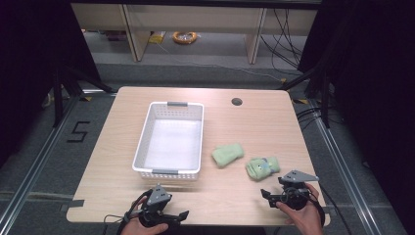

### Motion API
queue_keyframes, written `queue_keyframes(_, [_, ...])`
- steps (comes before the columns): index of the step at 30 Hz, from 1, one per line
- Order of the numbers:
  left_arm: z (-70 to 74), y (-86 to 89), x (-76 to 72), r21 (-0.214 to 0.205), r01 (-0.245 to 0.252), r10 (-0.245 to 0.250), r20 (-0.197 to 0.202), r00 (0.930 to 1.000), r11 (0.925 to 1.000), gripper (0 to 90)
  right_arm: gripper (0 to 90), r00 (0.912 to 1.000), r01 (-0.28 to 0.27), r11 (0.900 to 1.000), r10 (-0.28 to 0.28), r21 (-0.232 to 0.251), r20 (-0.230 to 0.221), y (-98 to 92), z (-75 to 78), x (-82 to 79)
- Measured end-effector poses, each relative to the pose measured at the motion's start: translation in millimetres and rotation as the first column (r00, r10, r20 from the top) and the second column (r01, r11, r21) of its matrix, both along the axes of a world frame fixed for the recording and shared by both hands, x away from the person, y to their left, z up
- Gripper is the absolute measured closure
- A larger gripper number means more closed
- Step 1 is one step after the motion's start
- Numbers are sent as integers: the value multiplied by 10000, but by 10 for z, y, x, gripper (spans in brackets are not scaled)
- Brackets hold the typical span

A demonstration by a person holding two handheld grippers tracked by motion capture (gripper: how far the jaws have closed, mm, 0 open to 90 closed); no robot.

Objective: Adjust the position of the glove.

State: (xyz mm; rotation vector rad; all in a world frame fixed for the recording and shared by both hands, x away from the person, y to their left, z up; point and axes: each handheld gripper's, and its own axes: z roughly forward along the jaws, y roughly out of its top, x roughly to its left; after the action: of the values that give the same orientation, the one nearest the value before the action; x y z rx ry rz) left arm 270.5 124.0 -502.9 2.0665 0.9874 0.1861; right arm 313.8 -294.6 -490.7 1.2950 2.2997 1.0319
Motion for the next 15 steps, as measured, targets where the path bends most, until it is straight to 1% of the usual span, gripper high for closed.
queue_keyframes(1, [-1,2,2,113,-36,35,71,10000,9999,173,189,9995,144,9997,-138,193,-282,28,4,-22])
queue_keyframes(2, [-5,-9,-1,31,-169,168,68,9998,9999,173,198,9999,-136,9999,137,-101,76,4,8,-1])
queue_keyframes(3, [-5,-9,-1,31,-169,168,68,9998,9999,173,198,9999,-136,9999,137,-101,76,4,8,-1])
queue_keyframes(4, [1,0,0,18,39,-39,10,10000,10000,173,207,9999,-153,9998,154,-110,12,6,11,-2])
queue_keyframes(5, [3,-1,0,7,27,-27,-31,10000,10000,173,221,9998,-206,9997,206,-99,-17,10,9,1])
queue_keyframes(6, [-4,-8,-1,-38,-91,92,65,9999,10000,173,224,9997,-226,9997,226,-98,-16,11,9,1])
queue_keyframes(7, [-6,-11,-1,-82,-131,132,53,9999,9999,173,235,9997,-230,9997,230,-107,-5,12,11,2])
queue_keyframes(8, [-4,-9,-2,-78,-84,84,48,10000,9999,173,248,9996,-277,9996,277,-19,12,18,7,5])
queue_keyframes(9, [-1,-7,-3,-53,-87,87,41,10000,9999,173,255,9997,-225,9997,225,-47,68,29,3,-1])
queue_keyframes(10, [0,-6,-2,-33,-61,62,38,10000,10000,173,261,9999,-17,10000,17,47,-113,44,23,-15])
queue_keyframes(11, [-4,-6,2,18,-124,124,31,9999,9999,173,268,9994,-310,9995,312,-113,129,28,24,9])
queue_keyframes(12, [1,-1,0,30,14,-14,33,10000,10000,173,271,9998,-192,9998,192,19,69,45,29,-2])
queue_keyframes(13, [-1,-9,-3,-62,-103,103,32,9999,9999,173,271,9987,-443,9990,442,29,268,35,22,24])
queue_keyframes(14, [-1,-5,0,-22,-50,50,32,10000,10000,172,270,9999,-121,9998,122,183,-63,62,44,-7])
queue_keyframes(15, [-5,-13,-2,-114,-130,130,28,9999,9999,173,265,9992,-310,9995,310,14,256,46,42,17])
